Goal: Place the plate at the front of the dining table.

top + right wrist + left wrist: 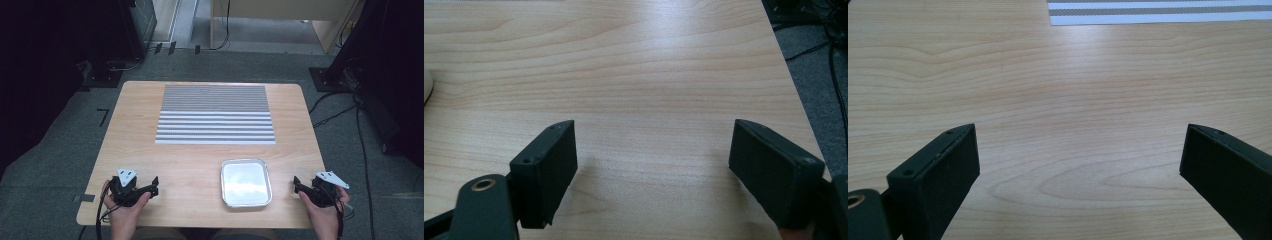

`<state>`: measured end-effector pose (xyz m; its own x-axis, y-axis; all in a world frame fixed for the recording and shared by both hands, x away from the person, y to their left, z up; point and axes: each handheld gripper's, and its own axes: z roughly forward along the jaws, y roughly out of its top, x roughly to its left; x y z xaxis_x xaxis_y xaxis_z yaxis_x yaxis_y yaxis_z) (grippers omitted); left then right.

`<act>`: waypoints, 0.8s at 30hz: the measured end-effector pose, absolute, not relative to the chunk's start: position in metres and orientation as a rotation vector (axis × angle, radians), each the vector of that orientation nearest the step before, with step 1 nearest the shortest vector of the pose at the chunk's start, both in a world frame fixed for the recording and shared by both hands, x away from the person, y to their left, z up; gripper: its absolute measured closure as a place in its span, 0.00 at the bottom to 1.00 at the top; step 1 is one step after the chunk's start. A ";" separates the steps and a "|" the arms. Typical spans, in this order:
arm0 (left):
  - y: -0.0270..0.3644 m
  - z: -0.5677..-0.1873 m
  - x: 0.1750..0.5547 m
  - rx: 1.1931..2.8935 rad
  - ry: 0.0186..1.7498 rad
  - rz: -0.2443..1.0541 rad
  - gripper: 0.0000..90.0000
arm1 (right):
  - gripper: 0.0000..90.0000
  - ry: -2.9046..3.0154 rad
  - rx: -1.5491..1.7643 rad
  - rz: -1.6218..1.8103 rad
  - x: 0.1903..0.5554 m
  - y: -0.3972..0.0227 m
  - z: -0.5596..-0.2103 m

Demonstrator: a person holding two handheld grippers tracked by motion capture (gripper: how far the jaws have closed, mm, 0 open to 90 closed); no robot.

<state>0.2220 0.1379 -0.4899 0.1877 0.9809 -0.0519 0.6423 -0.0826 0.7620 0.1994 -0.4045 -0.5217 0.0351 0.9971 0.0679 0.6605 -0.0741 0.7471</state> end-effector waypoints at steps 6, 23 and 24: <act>0.128 -0.489 0.223 1.805 1.511 0.638 0.03 | 0.22 1.670 1.794 0.835 0.198 -0.404 -0.521; 0.093 -0.490 0.223 1.817 1.452 0.588 0.03 | 0.25 1.678 1.764 0.882 0.196 -0.395 -0.511; 0.091 -0.491 0.223 1.820 1.447 0.586 0.03 | 0.25 1.675 1.762 0.890 0.196 -0.395 -0.510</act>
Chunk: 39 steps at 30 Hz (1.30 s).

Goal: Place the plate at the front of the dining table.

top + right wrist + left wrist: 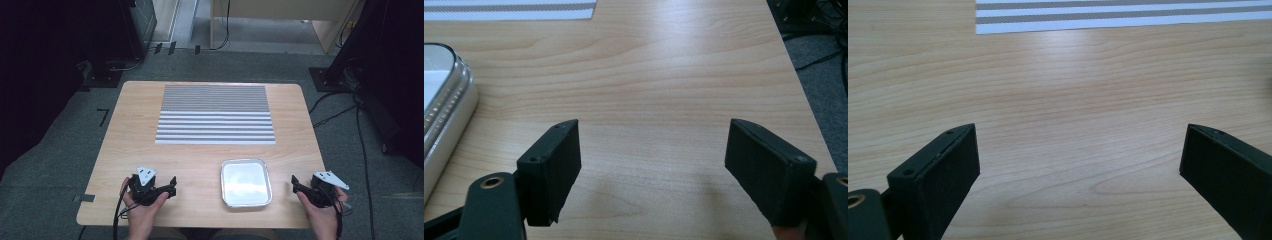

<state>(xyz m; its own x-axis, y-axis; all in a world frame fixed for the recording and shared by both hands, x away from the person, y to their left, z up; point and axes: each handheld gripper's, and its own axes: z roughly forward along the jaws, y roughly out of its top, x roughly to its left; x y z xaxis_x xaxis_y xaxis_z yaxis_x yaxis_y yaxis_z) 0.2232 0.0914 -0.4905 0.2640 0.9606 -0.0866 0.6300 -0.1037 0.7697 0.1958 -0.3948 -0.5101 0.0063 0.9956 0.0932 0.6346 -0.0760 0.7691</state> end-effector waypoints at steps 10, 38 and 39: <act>0.068 -0.490 0.221 1.832 1.407 0.557 0.03 | 0.32 1.690 1.737 0.946 0.196 -0.386 -0.500; 0.009 -0.489 0.216 1.835 1.368 0.493 0.03 | 0.67 1.782 1.663 1.130 0.196 -0.351 -0.488; 0.007 -0.489 0.215 1.837 1.364 0.492 0.03 | 0.68 1.781 1.651 1.136 0.196 -0.350 -0.488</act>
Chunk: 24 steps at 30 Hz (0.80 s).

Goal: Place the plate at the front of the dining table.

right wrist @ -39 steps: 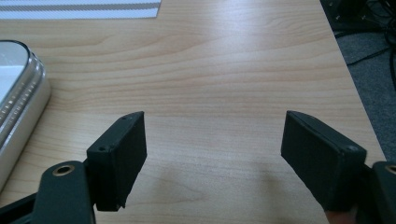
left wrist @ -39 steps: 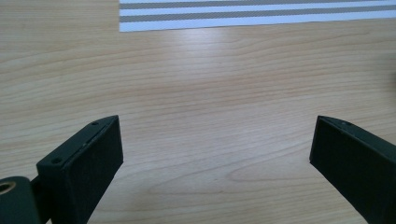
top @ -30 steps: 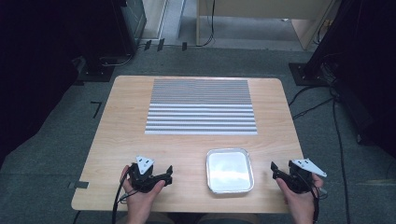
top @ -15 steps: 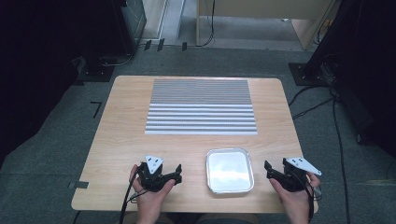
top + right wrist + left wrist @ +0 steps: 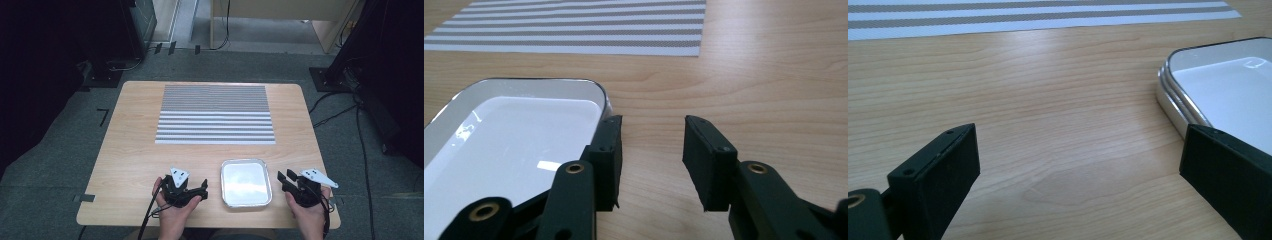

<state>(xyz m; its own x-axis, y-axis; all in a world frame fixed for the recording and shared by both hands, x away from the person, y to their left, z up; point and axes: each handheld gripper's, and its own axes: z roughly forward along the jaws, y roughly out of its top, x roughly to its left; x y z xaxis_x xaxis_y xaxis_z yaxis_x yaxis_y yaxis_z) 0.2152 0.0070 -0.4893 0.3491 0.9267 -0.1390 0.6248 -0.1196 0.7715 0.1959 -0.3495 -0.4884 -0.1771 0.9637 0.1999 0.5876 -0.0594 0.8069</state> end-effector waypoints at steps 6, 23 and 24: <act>-0.005 -0.489 0.213 1.843 1.350 0.486 0.05 | 0.79 1.765 1.665 1.183 0.194 -0.339 -0.491; -0.027 -0.490 0.207 1.800 1.402 0.425 0.25 | 0.85 1.795 1.748 1.173 0.198 -0.321 -0.501; -0.029 -0.491 0.206 1.802 1.404 0.421 0.28 | 0.86 1.794 1.751 1.172 0.198 -0.320 -0.502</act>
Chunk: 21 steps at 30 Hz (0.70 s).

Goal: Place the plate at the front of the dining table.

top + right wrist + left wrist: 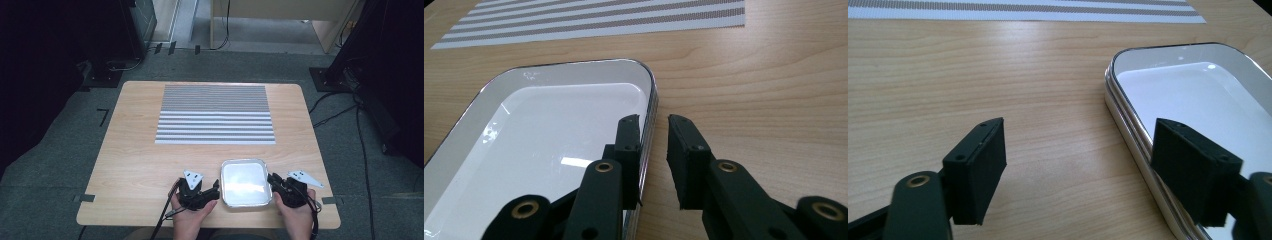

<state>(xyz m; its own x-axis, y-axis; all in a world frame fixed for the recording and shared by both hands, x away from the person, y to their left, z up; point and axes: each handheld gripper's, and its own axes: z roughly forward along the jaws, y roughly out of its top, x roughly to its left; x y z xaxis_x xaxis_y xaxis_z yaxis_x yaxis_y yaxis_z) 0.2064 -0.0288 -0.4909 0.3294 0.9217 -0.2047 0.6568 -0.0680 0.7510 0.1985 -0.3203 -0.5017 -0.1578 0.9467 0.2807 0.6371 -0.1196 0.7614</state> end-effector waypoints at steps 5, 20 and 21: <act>-0.035 -0.493 0.203 1.810 1.396 0.406 0.41 | 0.91 1.785 1.781 1.171 0.198 -0.316 -0.503; -0.061 -0.497 0.197 1.825 1.382 0.415 0.65 | 0.97 1.750 1.790 1.108 0.197 -0.305 -0.504; -0.062 -0.498 0.197 1.828 1.384 0.413 0.66 | 0.97 1.748 1.789 1.105 0.197 -0.305 -0.504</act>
